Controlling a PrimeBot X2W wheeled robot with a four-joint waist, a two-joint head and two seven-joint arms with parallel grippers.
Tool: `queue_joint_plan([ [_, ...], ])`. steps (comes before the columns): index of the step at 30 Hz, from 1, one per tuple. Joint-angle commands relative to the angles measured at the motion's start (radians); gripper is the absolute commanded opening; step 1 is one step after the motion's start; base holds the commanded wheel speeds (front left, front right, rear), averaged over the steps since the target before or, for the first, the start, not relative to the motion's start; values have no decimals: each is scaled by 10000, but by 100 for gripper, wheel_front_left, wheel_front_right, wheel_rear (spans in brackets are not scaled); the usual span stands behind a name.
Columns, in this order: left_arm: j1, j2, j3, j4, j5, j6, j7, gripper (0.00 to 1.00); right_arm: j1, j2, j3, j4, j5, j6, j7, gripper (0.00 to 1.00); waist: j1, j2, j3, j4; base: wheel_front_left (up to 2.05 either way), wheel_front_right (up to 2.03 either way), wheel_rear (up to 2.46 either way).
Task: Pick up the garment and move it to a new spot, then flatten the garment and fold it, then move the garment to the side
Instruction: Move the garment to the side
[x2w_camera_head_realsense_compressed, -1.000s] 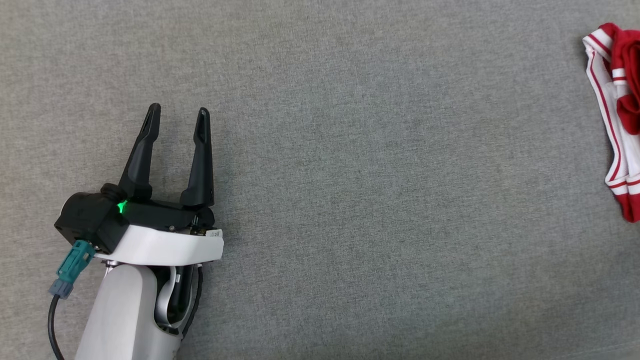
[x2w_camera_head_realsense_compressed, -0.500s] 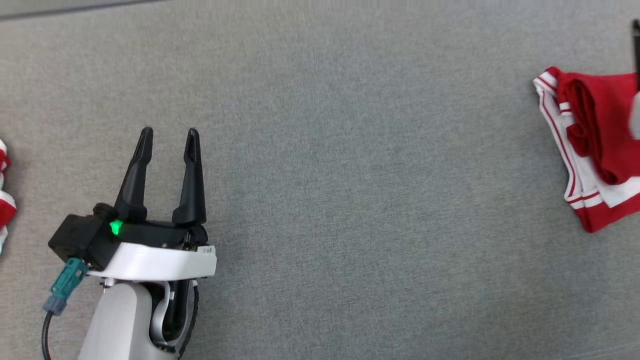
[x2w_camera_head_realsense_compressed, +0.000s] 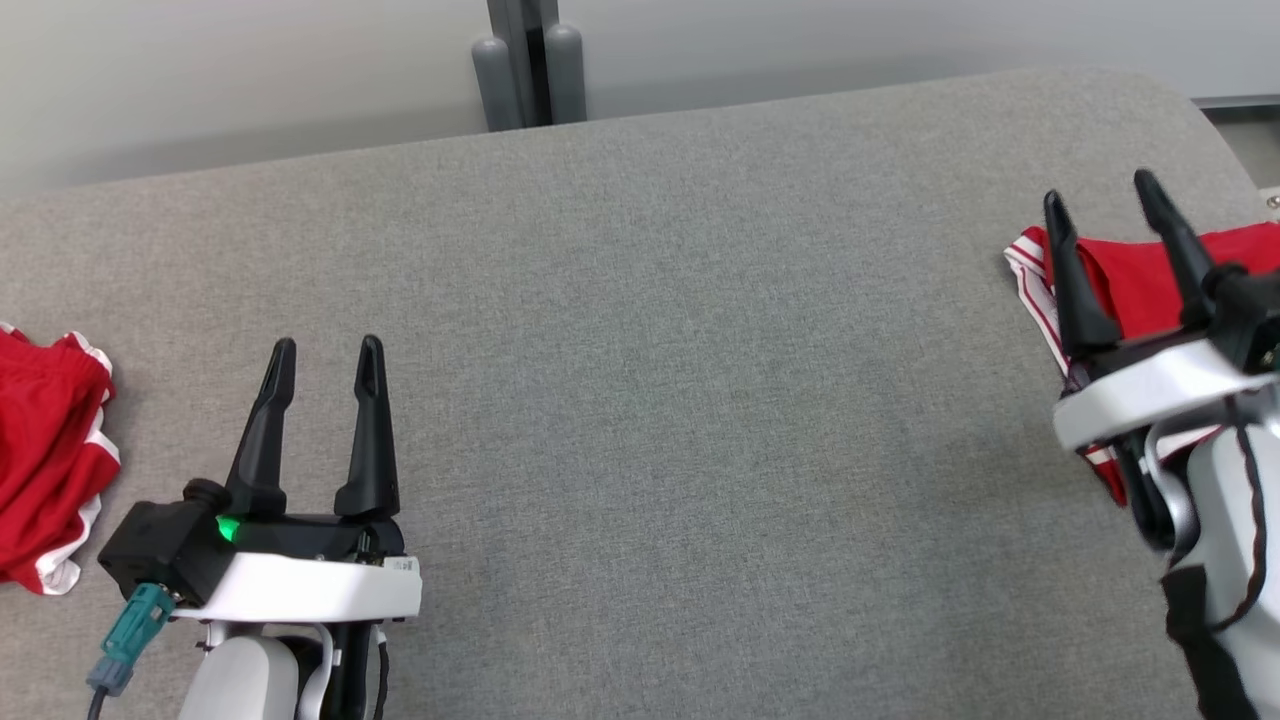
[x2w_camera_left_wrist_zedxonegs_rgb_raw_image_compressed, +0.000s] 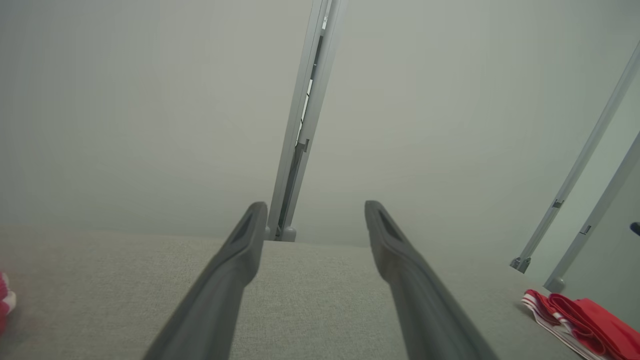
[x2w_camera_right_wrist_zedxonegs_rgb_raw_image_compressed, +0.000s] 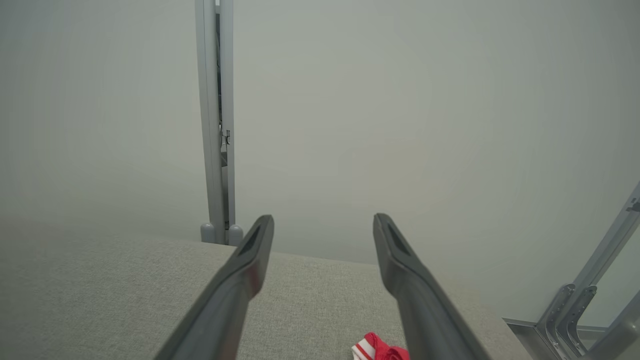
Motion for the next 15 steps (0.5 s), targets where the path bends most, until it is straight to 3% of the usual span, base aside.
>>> queue_joint_plan([
  [1, 124, 36, 49, -15, 102, 63, -8, 100, 386, 130, -121, -337, 71, -1, -4, 100, 0, 0, -170, 58, 0, 0, 0],
  [7, 484, 33, -27, 180, 358, 80, -8, 100, 1619, 764, -202, -1389, 36, -1, -7, 100, 0, 0, -331, 93, 0, 0, 0],
  [15, 734, 37, -180, 450, 79, 290, -8, 100, 2637, 1398, -443, -1585, 9, -1, -7, 100, 0, 0, -462, 180, 0, 0, 0],
])
